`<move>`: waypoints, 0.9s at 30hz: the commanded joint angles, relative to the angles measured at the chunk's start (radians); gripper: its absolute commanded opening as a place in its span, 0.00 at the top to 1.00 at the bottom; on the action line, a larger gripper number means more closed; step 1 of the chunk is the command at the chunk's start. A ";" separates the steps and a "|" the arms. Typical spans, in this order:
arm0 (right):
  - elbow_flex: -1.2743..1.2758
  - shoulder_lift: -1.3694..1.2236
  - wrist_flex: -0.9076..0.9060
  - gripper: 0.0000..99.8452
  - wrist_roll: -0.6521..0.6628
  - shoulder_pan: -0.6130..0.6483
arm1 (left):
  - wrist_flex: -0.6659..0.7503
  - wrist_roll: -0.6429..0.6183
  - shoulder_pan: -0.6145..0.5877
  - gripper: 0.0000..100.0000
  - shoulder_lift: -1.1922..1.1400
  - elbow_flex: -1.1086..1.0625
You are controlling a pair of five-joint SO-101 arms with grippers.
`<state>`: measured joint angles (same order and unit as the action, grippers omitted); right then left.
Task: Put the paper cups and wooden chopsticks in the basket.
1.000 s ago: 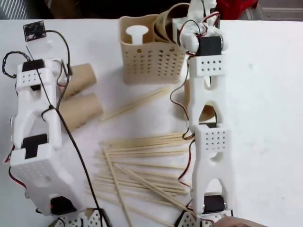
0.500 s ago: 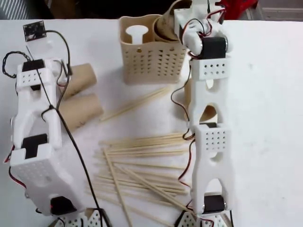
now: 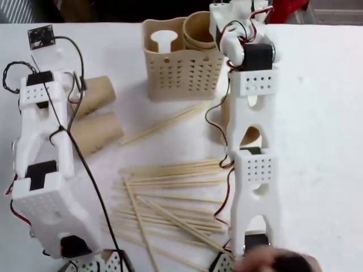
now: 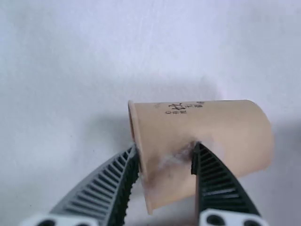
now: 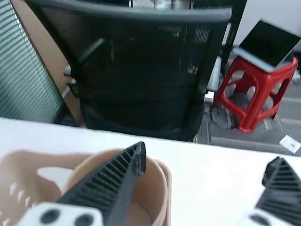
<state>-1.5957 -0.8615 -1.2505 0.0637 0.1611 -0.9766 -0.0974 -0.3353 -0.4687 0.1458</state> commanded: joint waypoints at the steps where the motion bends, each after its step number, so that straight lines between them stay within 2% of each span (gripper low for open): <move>1: 0.015 -0.025 0.025 0.61 0.014 -0.002 | -0.002 0.015 0.044 0.81 -0.061 -0.008; 14: 0.017 -0.252 0.068 0.62 0.014 -0.041 | -0.002 0.015 0.044 0.81 -0.061 -0.008; 17: 0.017 -0.262 0.059 0.72 0.014 -0.041 | -0.002 0.015 0.044 0.81 -0.061 -0.008; 21: 0.017 -0.246 0.044 0.98 0.014 -0.054 | -0.002 0.015 0.044 0.81 -0.061 -0.008; 22: 0.017 -0.236 0.031 0.99 0.014 -0.058 | -0.002 0.015 0.044 0.81 -0.061 -0.008; 25: 0.017 -0.186 -0.061 0.92 0.014 -0.062 | -0.002 0.015 0.044 0.81 -0.061 -0.006; 27: 0.017 -0.139 -0.153 0.92 0.014 -0.058 | -0.002 0.015 0.044 0.81 -0.061 -0.006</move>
<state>-1.5789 -1.0702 -1.2889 0.0637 0.1243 -0.9766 -0.0974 -0.3353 -0.4687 0.1458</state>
